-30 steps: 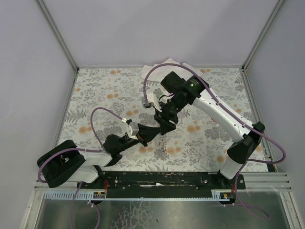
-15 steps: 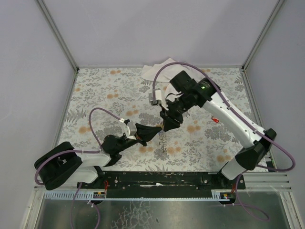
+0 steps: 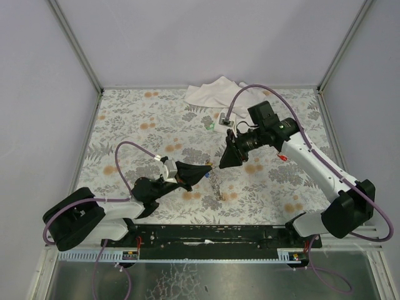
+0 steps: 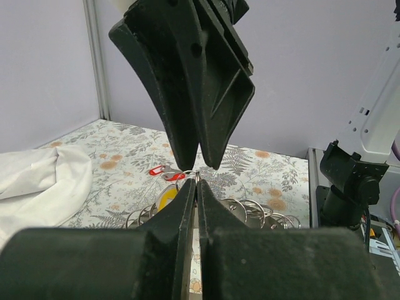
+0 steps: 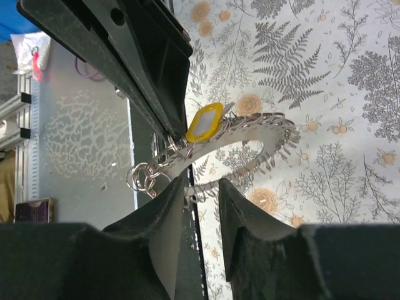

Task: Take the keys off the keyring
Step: Pick up the key from the keyring.

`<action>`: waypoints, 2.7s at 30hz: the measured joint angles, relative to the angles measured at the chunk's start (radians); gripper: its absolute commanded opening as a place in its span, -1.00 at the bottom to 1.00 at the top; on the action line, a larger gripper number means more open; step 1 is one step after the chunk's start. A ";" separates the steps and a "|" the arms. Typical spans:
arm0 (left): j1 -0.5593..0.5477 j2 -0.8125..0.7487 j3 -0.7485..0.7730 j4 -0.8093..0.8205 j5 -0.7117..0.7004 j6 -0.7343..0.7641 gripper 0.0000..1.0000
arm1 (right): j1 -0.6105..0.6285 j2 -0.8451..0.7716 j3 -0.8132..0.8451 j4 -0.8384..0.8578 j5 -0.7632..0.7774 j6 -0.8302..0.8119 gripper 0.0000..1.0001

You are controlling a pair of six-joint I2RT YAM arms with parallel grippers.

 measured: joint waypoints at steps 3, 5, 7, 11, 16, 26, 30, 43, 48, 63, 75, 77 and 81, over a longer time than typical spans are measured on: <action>0.000 -0.001 0.000 0.000 0.000 -0.002 -1.00 | -0.005 -0.001 -0.034 0.068 -0.043 0.038 -0.29; 0.000 -0.001 0.000 0.000 0.000 -0.003 -1.00 | -0.005 -0.009 -0.071 0.124 -0.070 0.050 -0.33; 0.000 -0.001 0.000 0.000 0.000 -0.003 -1.00 | -0.005 -0.016 -0.106 0.166 -0.092 0.053 -0.43; 0.000 -0.005 0.000 0.000 0.000 -0.006 -1.00 | -0.005 -0.029 -0.151 0.213 -0.116 0.016 -0.65; 0.000 -0.021 0.000 0.000 0.001 -0.010 -1.00 | -0.005 -0.054 -0.161 0.248 -0.115 -0.061 -0.81; 0.000 -0.025 -0.004 0.000 0.001 -0.016 -1.00 | -0.001 -0.061 -0.161 0.299 -0.118 -0.087 -0.84; 0.000 -0.025 -0.004 0.000 0.001 -0.019 -1.00 | 0.015 -0.061 -0.161 0.311 -0.125 -0.088 -0.84; 0.000 -0.021 -0.004 0.001 0.002 -0.025 -1.00 | 0.029 -0.063 -0.143 0.268 -0.172 -0.136 -0.69; 0.000 -0.021 -0.004 0.001 0.002 -0.026 -1.00 | 0.029 -0.074 -0.136 0.245 -0.187 -0.161 -0.65; 0.000 -0.038 -0.020 0.001 0.000 -0.026 -1.00 | 0.031 -0.093 -0.151 0.225 -0.194 -0.181 -0.48; 0.000 -0.052 -0.020 0.001 -0.004 -0.048 -1.00 | 0.035 -0.102 -0.217 0.292 -0.199 -0.190 -0.42; 0.000 -0.052 -0.020 0.001 -0.008 -0.051 -1.00 | 0.040 -0.102 -0.217 0.320 -0.206 -0.182 -0.41; 0.000 -0.052 -0.020 0.005 -0.019 -0.055 -1.00 | 0.048 -0.102 -0.217 0.344 -0.208 -0.161 -0.41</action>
